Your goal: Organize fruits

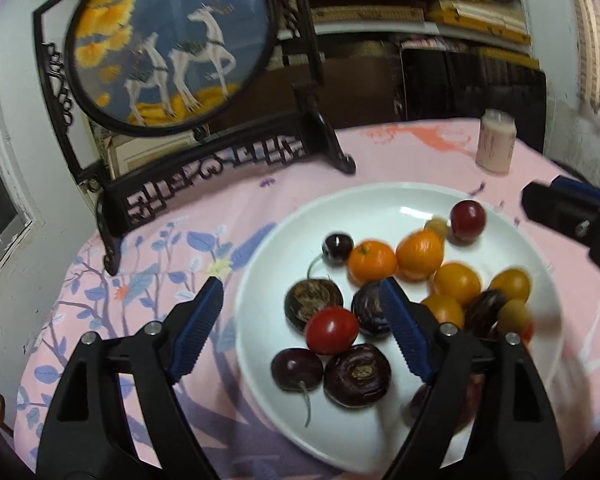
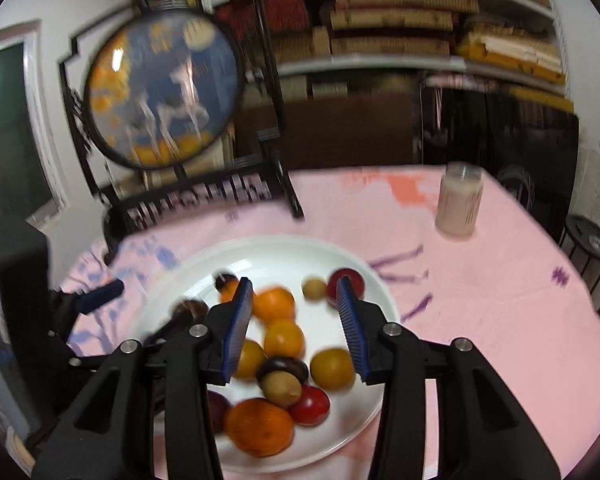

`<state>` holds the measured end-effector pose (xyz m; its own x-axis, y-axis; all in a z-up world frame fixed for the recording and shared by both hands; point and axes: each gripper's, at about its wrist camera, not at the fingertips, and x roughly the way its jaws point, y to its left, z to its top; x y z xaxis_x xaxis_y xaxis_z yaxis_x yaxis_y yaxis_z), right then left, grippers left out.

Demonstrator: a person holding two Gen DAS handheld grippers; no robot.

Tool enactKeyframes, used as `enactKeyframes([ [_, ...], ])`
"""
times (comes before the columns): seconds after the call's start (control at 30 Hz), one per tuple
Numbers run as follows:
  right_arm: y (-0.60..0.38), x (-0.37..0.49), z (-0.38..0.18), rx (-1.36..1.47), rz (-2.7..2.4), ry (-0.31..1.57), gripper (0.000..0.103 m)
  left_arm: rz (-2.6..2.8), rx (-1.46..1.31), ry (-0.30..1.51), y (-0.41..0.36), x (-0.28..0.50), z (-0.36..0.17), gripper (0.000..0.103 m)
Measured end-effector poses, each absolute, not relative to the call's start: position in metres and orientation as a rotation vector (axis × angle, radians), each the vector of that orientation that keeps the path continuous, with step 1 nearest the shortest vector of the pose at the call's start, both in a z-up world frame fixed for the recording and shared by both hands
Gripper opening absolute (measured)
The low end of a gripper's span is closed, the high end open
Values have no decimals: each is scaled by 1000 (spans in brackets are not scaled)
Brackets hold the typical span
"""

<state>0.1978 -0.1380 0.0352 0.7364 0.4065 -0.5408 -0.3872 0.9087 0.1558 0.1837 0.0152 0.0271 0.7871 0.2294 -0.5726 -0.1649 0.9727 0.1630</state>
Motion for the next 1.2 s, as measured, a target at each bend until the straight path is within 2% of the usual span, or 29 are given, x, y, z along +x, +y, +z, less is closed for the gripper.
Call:
enactKeyframes([
  [0.3,-146,150,69,44,463,486,49,212,100,553,4,131,55,96],
  [0.37,-148,137,69,21,447,461,61,208,110,549,0,119,55,98],
  [0.5,-160,113,61,12,433,448,64,199,96,562,-3,98,51,101],
  [0.63,-178,96,42,82,425,502,76,197,78,599,-1,81,39,101],
  [0.73,-185,88,20,90,411,588,90,214,76,644,0,69,25,101],
  [0.87,-178,76,3,-2,372,636,92,228,82,674,-1,56,16,101],
  [0.93,-176,70,2,-24,357,630,96,219,66,679,0,51,16,101],
  [1.2,-175,65,4,-31,374,620,96,178,16,641,1,36,24,101],
])
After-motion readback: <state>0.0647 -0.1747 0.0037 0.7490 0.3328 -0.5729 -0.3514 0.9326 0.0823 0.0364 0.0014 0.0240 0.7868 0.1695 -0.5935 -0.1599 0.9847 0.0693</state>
